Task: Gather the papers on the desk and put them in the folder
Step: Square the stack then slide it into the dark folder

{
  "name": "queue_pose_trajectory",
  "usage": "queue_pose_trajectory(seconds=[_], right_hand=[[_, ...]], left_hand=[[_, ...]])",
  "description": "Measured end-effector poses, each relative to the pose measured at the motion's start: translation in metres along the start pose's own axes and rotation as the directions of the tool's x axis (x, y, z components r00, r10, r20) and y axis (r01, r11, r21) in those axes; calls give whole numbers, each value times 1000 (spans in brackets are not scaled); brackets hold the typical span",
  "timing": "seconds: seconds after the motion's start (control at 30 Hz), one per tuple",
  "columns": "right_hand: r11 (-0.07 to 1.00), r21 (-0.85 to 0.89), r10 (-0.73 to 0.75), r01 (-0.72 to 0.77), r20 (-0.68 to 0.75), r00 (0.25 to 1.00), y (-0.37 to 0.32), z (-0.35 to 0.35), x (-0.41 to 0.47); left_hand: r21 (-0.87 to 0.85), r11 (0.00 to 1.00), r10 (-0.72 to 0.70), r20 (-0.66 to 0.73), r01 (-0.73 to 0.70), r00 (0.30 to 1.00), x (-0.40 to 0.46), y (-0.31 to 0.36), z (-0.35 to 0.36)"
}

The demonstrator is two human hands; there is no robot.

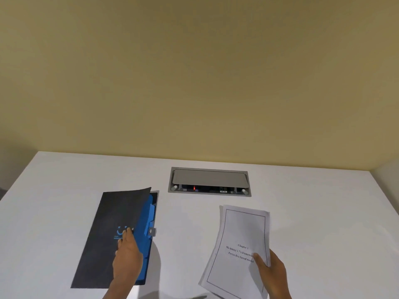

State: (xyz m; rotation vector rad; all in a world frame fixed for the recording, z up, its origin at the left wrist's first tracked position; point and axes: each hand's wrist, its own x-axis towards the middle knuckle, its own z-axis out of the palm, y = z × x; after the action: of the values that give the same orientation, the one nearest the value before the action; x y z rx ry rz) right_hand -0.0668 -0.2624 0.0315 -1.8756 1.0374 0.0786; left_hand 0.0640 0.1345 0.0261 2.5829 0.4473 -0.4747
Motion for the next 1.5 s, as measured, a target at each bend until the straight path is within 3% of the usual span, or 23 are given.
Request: queue_pose_trajectory(seconds=[0.37, 0.5, 0.63, 0.9, 1.5], right_hand=[[932, 298, -199, 206, -55, 978, -105, -28, -21], [897, 308, -325, 317, -24, 945, -130, -27, -33], [885, 225, -419, 407, 6, 908, -137, -23, -38], [850, -169, -474, 499, 165, 865, -121, -17, -36], [820, -306, -393, 483, 313, 865, -143, 51, -15]], left_hand=[[-184, 982, 48, 37, -40, 998, -50, 55, 4], [-301, 952, 78, 57, -58, 995, -76, 85, 17], [-355, 931, 128, 113, -81, 985, -100, 115, 28], [-392, 916, 159, 170, -81, 972, -124, 155, 42], [-446, 895, 97, 141, -24, 985, -133, 172, 46]])
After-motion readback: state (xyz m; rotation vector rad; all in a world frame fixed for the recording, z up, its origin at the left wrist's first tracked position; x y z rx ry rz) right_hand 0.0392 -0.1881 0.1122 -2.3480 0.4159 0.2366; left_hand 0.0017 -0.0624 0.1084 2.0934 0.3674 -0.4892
